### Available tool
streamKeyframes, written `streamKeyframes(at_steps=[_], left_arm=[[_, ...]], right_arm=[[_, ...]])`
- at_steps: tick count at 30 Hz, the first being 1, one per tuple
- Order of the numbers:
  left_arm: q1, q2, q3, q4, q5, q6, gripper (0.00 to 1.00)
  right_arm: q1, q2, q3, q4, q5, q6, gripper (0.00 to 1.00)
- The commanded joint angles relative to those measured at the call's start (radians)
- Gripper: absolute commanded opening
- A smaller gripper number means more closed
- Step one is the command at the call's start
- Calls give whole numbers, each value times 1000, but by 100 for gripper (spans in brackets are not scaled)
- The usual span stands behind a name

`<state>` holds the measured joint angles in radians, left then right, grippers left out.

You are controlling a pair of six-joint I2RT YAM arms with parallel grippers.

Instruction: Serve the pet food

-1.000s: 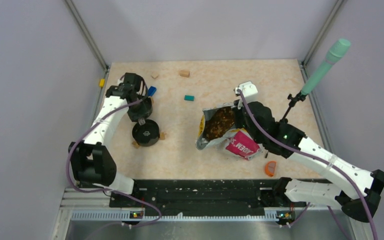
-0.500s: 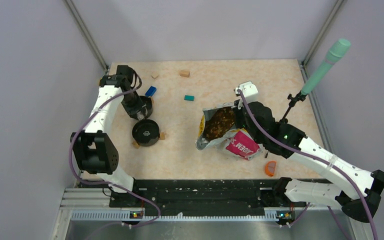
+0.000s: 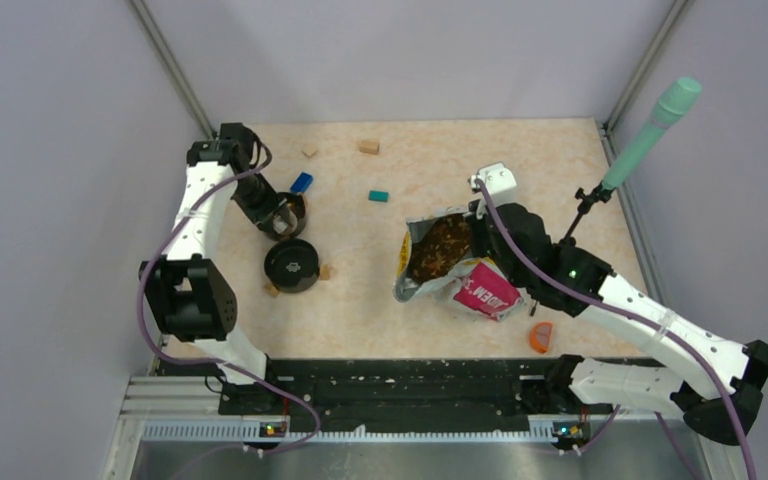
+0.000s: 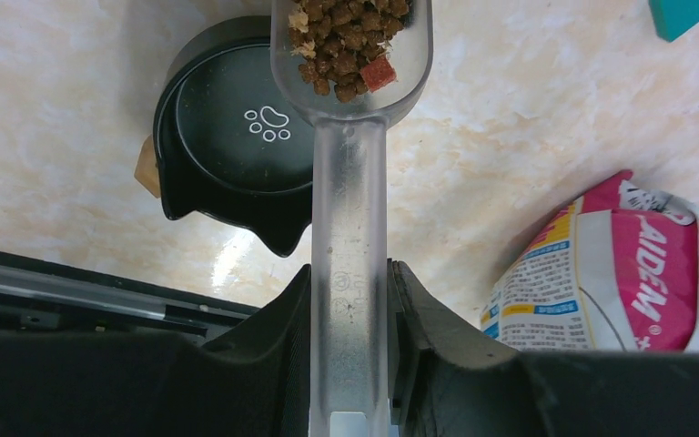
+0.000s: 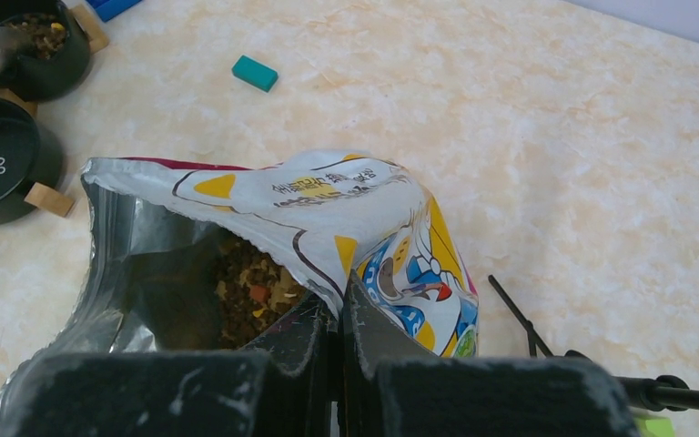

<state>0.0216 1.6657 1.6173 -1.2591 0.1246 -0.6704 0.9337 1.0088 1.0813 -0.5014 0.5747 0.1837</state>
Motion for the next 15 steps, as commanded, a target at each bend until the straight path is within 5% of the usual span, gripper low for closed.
streamKeyframes(at_steps=[1,15], left_arm=[[35,0,50,-14,58,-45,0],[102,-36,16,56,202,-160,0]], right_arm=[[3,-20,75,46,36,-17,0],[3,-18,55,66,45,-26,0]])
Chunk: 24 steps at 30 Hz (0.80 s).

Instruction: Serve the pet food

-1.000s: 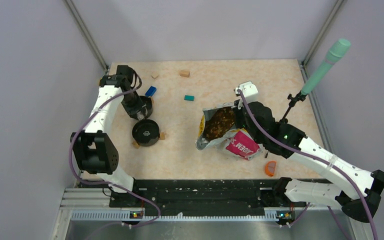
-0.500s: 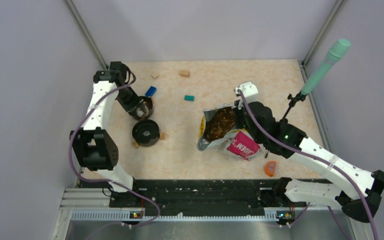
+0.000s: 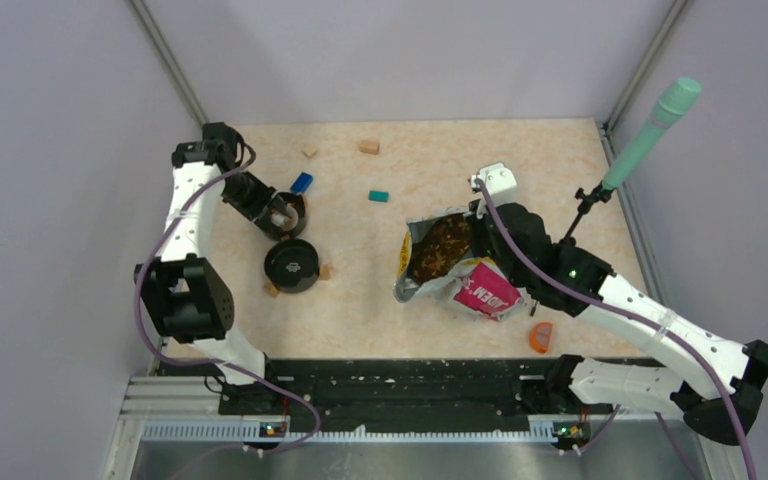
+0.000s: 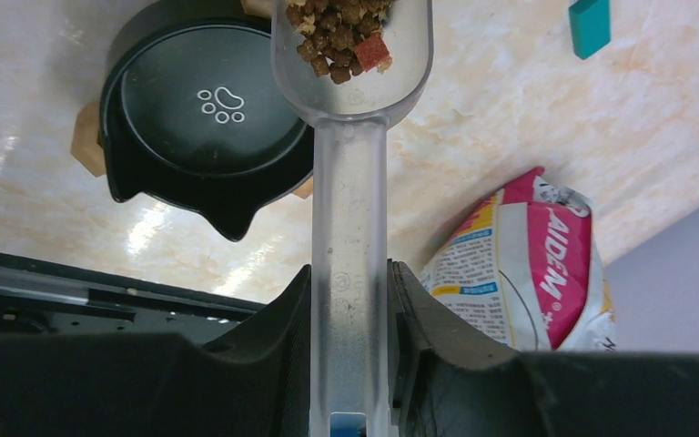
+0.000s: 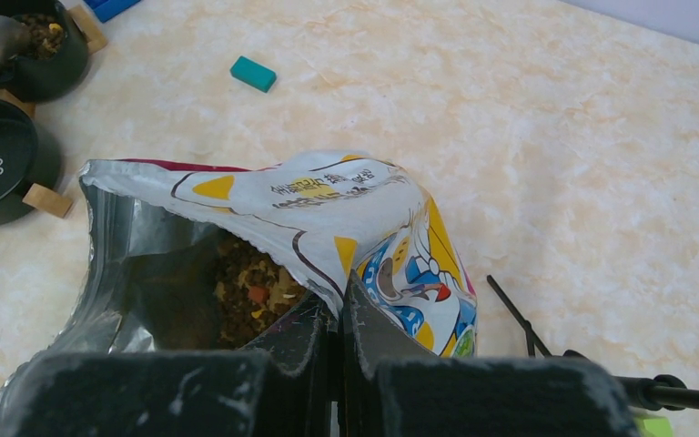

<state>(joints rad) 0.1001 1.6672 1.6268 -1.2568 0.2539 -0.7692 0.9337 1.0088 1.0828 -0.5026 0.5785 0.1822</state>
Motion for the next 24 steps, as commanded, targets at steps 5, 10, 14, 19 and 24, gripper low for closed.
streamKeyframes(at_steps=[5,10,14,19,24], left_arm=[[32,-38,0,64,96,-142,0],[36,-52,-37,84,90,-211,0],[36,-55,-40,116,119,-250,0],[39,-54,-25,110,133,-263,0],[40,-94,-45,84,127,-261,0]], right_arm=[[2,-16,45,67,46,-29,0],[2,-16,36,71,55,-31,0],[3,-8,37,79,55,-38,0],[3,-1,39,87,58,-48,0],[3,-5,36,94,73,-57,0]])
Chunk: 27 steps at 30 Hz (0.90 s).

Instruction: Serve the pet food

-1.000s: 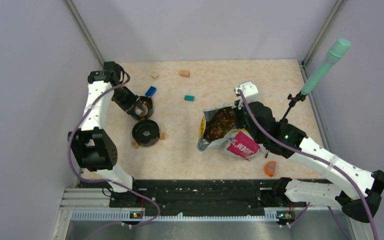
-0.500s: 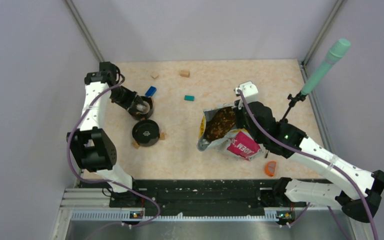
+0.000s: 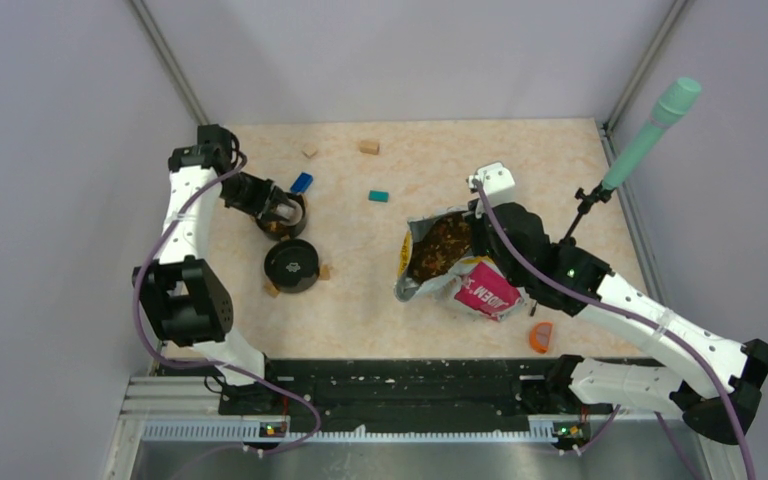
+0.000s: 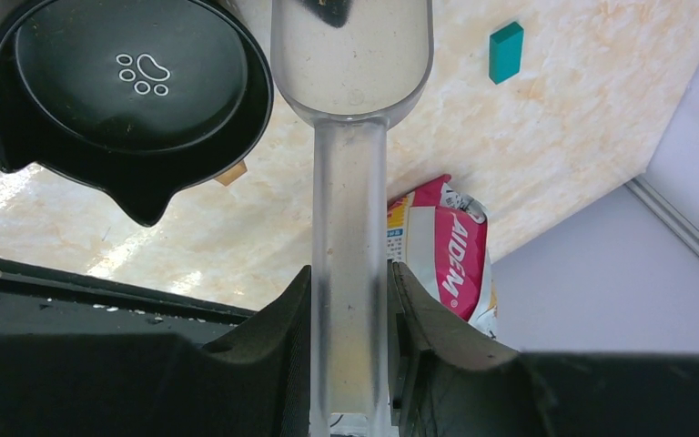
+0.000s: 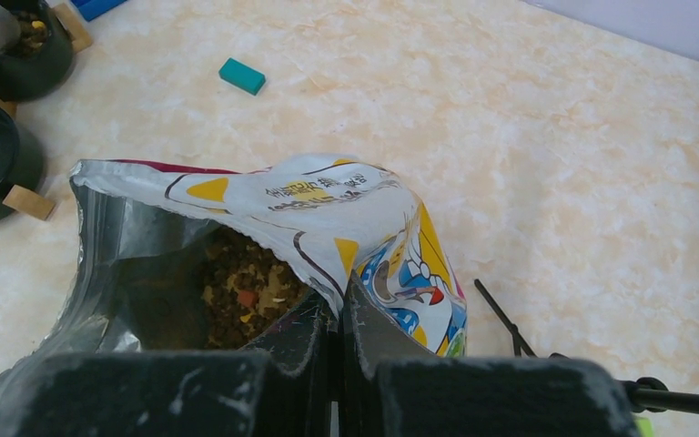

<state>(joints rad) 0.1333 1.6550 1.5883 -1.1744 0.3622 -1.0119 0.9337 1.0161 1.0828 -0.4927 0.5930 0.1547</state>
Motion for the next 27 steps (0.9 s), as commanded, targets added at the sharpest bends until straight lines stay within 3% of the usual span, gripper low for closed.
streamKeyframes(at_steps=[1,10,22,27], left_arm=[[6,-92,-14,9,19,-24,0],[8,-155,-29,30,31,-59,0],[15,-140,-179,166,85,-95,0],[15,-203,-119,112,-2,-41,0]], right_arm=[[3,-11,33,84,58,-30,0],[2,-3,34,96,55,-33,0],[2,-26,12,103,73,-31,0],[4,-39,5,98,87,-24,0]])
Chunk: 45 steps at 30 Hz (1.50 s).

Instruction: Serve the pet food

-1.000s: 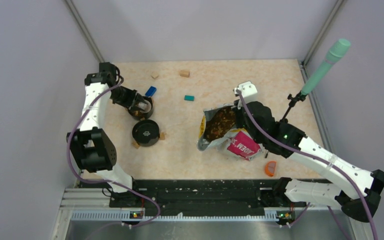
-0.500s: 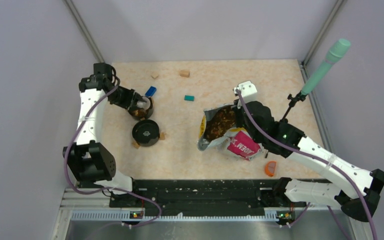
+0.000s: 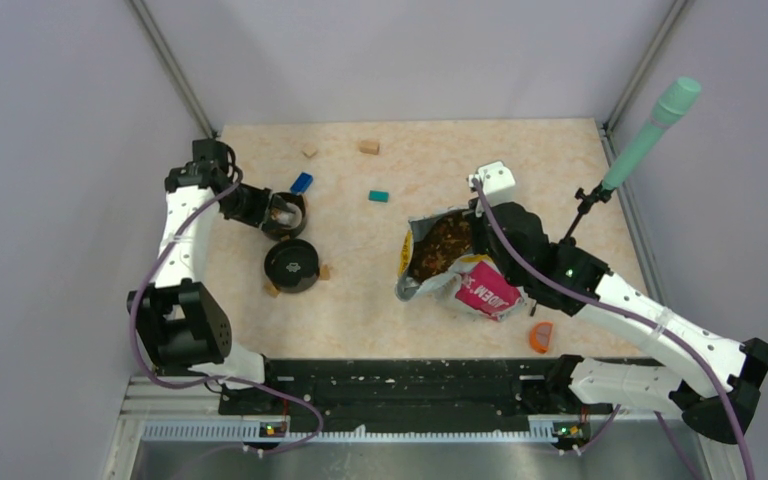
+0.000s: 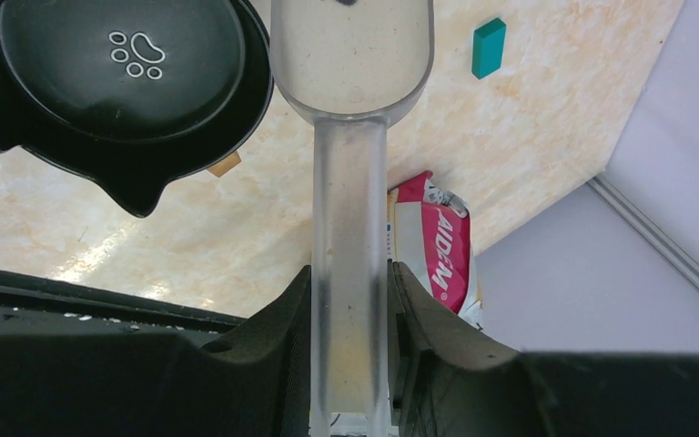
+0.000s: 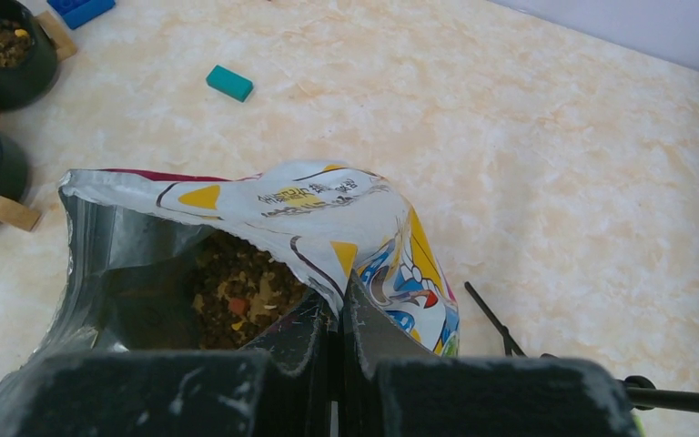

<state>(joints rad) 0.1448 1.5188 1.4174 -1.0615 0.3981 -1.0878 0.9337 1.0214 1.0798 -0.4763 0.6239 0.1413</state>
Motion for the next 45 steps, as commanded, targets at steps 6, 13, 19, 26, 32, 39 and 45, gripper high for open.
streamKeyframes(at_steps=[6,13,19,26,32,39,45], left_arm=[[4,-74,-22,-21,-49,102,0],[1,-153,7,3,-104,228,0],[-8,-208,19,-50,-147,387,0],[-133,-360,-95,42,-152,545,0],[-344,-480,-138,125,-177,645,0],[-522,-652,-204,234,-57,781,0],[-696,-648,-163,178,51,825,0]], right_arm=[[3,-49,-2,94,57,-12,0],[2,-44,-5,108,49,-11,0],[3,-35,-5,123,33,-7,0],[3,-5,12,138,40,-16,0],[2,24,41,148,45,-24,0],[-4,36,61,141,44,-13,0],[-6,36,79,110,40,-3,0]])
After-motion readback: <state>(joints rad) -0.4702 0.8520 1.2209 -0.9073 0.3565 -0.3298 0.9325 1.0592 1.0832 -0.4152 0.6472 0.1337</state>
